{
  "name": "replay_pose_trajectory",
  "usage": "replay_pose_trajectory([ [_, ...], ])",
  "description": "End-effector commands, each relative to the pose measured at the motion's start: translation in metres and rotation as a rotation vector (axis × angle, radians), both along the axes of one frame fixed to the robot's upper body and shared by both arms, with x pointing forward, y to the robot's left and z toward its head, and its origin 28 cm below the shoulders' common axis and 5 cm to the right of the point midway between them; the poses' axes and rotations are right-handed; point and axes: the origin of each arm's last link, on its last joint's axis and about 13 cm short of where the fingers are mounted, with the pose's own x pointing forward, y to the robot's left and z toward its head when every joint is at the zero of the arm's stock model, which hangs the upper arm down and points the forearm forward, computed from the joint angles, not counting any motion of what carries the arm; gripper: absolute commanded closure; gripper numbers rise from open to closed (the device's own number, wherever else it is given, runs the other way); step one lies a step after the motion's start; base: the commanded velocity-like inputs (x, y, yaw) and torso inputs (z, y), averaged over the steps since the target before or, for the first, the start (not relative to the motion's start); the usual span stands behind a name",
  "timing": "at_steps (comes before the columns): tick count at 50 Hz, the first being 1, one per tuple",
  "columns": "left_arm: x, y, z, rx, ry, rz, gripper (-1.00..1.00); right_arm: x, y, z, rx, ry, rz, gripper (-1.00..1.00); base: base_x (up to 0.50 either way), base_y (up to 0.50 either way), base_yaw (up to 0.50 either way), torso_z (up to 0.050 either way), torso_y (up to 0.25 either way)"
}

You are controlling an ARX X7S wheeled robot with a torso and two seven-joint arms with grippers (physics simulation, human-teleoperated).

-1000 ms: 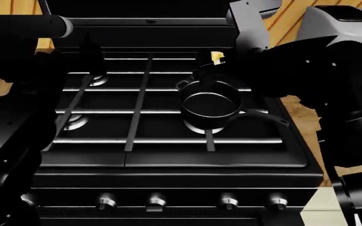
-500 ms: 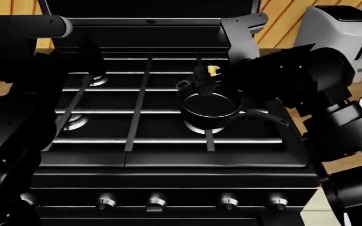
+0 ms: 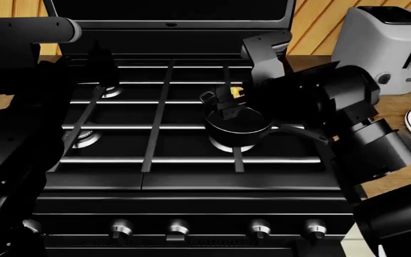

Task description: Frozen meat rests on a plate on the counter. Retrieve the meat and place it in a pot on a burner. Then turn the burner on.

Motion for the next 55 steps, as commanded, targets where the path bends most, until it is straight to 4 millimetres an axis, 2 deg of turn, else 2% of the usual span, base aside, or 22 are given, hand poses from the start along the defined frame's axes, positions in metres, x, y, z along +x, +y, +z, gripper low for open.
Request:
replay_pose_trajectory([
  [1,0.0,0.0,0.0,-0.001,0.003,0.004,-1.0,0.001,-0.001,-0.002,-0.015,0.0,0.006,1.0,0.0,0.0,0.0,0.0,0.0],
  [8,0.0,0.0,0.0,-0.001,0.002,0.004,-1.0,0.0,-0.001,-0.001,-0.019,-0.009,0.005,1.0,0.0,0.0,0.0,0.0,0.0],
  [9,0.0,0.0,0.0,-0.001,0.002,0.004,-1.0,0.0,-0.001,0.0,-0.023,-0.013,0.007,-1.0,0.0,0.0,0.0,0.0,0.0],
  [20,0.0,0.0,0.0,0.002,-0.005,0.003,-1.0,-0.004,-0.001,0.006,-0.039,-0.036,0.012,-1.0,0.0,0.0,0.0,0.0,0.0],
  [31,0.0,0.0,0.0,0.016,-0.019,-0.011,-1.0,-0.017,-0.004,0.016,-0.039,-0.18,-0.014,-1.0,0.0,0.0,0.0,0.0,0.0],
  [45,0.001,0.001,0.0,0.058,-0.019,-0.044,-1.0,-0.042,-0.024,0.023,0.053,-0.449,-0.164,-1.0,0.0,0.0,0.0,0.0,0.0],
  [55,0.001,0.001,0.001,0.081,-0.018,-0.063,-1.0,-0.053,-0.038,0.02,0.089,-0.504,-0.247,-1.0,0.0,0.0,0.0,0.0,0.0],
])
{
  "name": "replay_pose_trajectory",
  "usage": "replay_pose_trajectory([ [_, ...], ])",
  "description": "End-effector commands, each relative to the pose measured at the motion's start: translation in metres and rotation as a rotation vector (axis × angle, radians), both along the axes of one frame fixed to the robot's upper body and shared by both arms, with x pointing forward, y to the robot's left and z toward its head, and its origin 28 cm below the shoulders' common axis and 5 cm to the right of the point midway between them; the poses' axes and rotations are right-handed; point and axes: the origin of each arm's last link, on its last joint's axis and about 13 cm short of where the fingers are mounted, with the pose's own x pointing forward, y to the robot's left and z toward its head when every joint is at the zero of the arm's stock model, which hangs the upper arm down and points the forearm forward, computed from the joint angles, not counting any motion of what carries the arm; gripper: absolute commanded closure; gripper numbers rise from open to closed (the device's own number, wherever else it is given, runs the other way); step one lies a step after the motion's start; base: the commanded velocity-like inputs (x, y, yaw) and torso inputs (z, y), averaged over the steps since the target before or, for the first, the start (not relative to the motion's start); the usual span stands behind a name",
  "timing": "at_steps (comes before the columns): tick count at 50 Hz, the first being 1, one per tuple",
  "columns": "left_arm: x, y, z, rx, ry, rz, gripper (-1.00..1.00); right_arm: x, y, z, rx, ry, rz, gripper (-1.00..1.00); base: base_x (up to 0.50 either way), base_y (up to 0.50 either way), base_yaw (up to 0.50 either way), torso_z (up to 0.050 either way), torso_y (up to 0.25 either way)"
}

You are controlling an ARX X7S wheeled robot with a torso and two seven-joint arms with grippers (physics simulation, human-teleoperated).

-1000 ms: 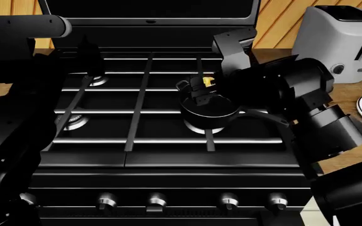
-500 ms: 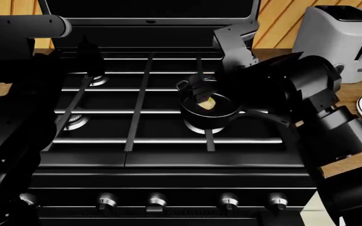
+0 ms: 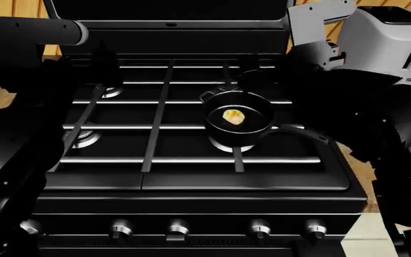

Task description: Frozen meat rests on a plate on the counter. Retrieve the meat and place it in a pot on a burner. Then turn the burner on.

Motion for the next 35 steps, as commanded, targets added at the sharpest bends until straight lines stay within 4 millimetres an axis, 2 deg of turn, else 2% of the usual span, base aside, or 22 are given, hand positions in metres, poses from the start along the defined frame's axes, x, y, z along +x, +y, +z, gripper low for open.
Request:
replay_pose_trajectory([
  [1,0.0002,0.0003,0.0002,0.027,0.0,-0.021,-1.0,-0.0166,-0.0154,-0.0001,0.05,-0.101,-0.086,-1.0,0.0,0.0,0.0,0.0,0.0],
  [11,0.0003,0.0005,0.0003,0.041,-0.003,-0.031,-1.0,-0.0223,-0.0167,-0.0031,0.068,-0.117,-0.091,-1.0,0.0,-0.04,0.0,0.0,0.0],
  [24,0.0003,0.0005,0.0003,0.041,-0.001,-0.032,-1.0,-0.0195,-0.0145,-0.0053,0.064,-0.101,-0.096,-1.0,-0.13,-0.49,0.0,0.0,0.0],
  [35,0.0002,0.0005,0.0003,0.038,0.0,-0.03,-1.0,-0.0196,-0.0124,-0.0076,0.022,-0.103,-0.101,-1.0,-0.47,-0.03,0.0,0.0,0.0],
])
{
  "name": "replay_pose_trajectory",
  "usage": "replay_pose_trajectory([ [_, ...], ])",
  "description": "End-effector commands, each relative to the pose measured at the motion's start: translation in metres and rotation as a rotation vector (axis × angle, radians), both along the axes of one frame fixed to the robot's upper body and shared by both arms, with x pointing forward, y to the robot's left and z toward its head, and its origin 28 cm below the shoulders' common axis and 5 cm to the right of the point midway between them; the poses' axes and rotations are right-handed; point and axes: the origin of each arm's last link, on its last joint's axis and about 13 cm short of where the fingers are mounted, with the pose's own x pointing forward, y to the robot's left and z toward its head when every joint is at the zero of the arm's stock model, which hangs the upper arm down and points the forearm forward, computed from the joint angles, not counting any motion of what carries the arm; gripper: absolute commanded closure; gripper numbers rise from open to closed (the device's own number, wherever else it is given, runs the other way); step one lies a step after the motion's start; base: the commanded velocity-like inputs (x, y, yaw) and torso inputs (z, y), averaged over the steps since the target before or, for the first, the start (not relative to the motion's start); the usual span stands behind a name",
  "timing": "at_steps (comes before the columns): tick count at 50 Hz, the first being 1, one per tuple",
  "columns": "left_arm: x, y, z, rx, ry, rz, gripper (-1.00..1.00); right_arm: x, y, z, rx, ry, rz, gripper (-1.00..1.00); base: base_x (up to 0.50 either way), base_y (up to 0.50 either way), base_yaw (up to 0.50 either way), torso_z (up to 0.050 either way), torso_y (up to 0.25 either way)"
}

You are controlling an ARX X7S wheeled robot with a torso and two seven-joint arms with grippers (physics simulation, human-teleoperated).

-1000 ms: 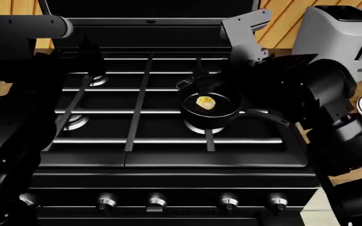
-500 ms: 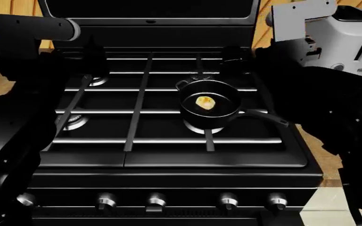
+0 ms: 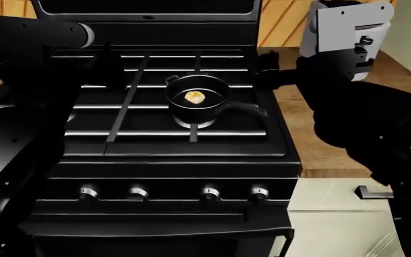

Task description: Frozen meat rests on a plate on the counter. Retrieve the meat and place it in a pot on a burner. Then turn the burner on.

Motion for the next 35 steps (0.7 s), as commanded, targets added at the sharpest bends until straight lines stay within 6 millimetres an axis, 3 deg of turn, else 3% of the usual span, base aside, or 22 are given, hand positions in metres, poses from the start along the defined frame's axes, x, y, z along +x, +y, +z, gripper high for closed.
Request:
replay_pose_trajectory([
  [1,-0.0001,0.0005,0.0001,0.0,0.001,0.003,-1.0,-0.0008,0.0014,-0.0016,-0.023,-0.002,-0.002,-1.0,-0.5,0.0,0.0,0.0,0.0],
  [25,-0.0001,0.0005,0.0001,-0.002,0.005,0.005,-1.0,0.0003,0.0043,-0.0059,-0.046,-0.012,0.026,-1.0,-0.28,0.0,0.0,0.0,0.0],
  [35,0.0027,0.0004,-0.0004,-0.026,-0.116,-0.099,-1.0,-0.0013,0.0039,-0.0056,-0.027,-0.041,0.054,-1.0,0.0,0.0,0.0,0.0,0.0],
])
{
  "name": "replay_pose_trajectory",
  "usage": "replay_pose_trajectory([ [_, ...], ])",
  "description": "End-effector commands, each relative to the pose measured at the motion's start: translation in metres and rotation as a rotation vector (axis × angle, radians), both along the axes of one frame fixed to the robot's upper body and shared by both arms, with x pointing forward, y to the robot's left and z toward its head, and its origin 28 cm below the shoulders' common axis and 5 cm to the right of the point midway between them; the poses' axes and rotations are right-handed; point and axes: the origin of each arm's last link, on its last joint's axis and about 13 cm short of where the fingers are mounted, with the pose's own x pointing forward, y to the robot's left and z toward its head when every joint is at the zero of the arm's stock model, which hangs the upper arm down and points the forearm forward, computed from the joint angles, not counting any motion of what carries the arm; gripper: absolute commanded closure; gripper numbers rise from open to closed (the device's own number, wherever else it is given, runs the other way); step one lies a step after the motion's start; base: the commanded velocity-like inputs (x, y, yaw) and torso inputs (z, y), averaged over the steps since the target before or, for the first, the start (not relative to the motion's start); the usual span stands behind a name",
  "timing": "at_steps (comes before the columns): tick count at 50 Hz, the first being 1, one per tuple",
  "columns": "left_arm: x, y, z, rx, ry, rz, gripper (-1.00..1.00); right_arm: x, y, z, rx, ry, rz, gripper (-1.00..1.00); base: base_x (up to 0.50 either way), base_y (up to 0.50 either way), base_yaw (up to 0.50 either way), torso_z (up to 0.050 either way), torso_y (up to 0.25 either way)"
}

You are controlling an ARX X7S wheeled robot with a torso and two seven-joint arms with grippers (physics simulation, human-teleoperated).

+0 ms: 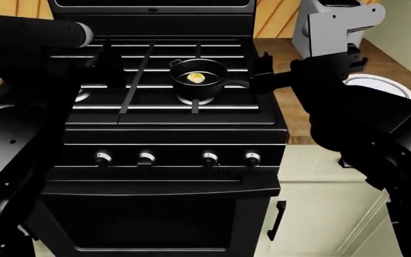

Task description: Frozen meat rests on a plate on the counter. Retrieve the meat and place it in a pot on a burner. Then turn the burner on.

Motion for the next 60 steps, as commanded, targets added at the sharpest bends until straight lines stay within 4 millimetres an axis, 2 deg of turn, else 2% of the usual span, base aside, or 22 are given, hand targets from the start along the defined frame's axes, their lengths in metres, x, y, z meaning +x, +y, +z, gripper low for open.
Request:
replay_pose_trajectory([
  [1,0.002,0.0,-0.001,-0.028,-0.099,-0.103,-1.0,-0.001,0.001,-0.001,0.013,-0.024,0.024,-1.0,0.0,0.0,0.0,0.0,0.0],
  [6,0.003,0.0,-0.001,-0.043,-0.093,-0.135,-1.0,-0.002,0.005,-0.005,0.033,-0.052,0.047,-1.0,0.0,0.0,0.0,0.0,0.0],
  [9,-0.041,0.008,-0.049,-0.043,-0.092,-0.126,-1.0,-0.003,0.009,-0.008,0.041,-0.068,0.057,-1.0,0.0,0.0,0.0,0.0,0.0],
  [12,-0.057,0.009,-0.078,-0.018,-0.09,-0.094,-1.0,-0.003,0.013,-0.012,0.057,-0.086,0.066,-1.0,0.0,0.0,0.0,0.0,0.0],
  [17,-0.061,0.009,-0.111,-0.006,-0.069,-0.056,-1.0,-0.005,0.019,-0.015,0.066,-0.11,0.076,-1.0,0.0,0.0,0.0,0.0,0.0],
  [21,-0.059,0.009,-0.131,0.001,-0.037,-0.033,-1.0,-0.009,0.023,-0.018,0.066,-0.122,0.078,-1.0,0.0,0.0,0.0,-0.004,0.0],
  [24,-0.065,0.006,-0.144,0.004,-0.007,-0.012,-1.0,-0.013,0.026,-0.019,0.065,-0.13,0.078,-1.0,0.0,0.0,0.0,-0.05,0.0],
  [34,-0.074,0.002,-0.162,-0.013,0.018,-0.001,-1.0,-0.024,0.029,-0.024,0.069,-0.15,0.057,-1.0,0.0,0.0,0.0,-0.05,0.0],
  [49,-0.079,-0.006,-0.169,-0.023,0.02,-0.011,-1.0,-0.046,0.025,-0.043,0.08,-0.135,0.034,-1.0,0.0,0.0,0.0,-0.05,0.0],
  [60,-0.081,-0.008,-0.169,-0.056,-0.027,-0.016,-1.0,-0.068,0.035,-0.058,0.092,-0.147,0.01,-1.0,0.0,0.0,0.0,-0.05,0.0],
])
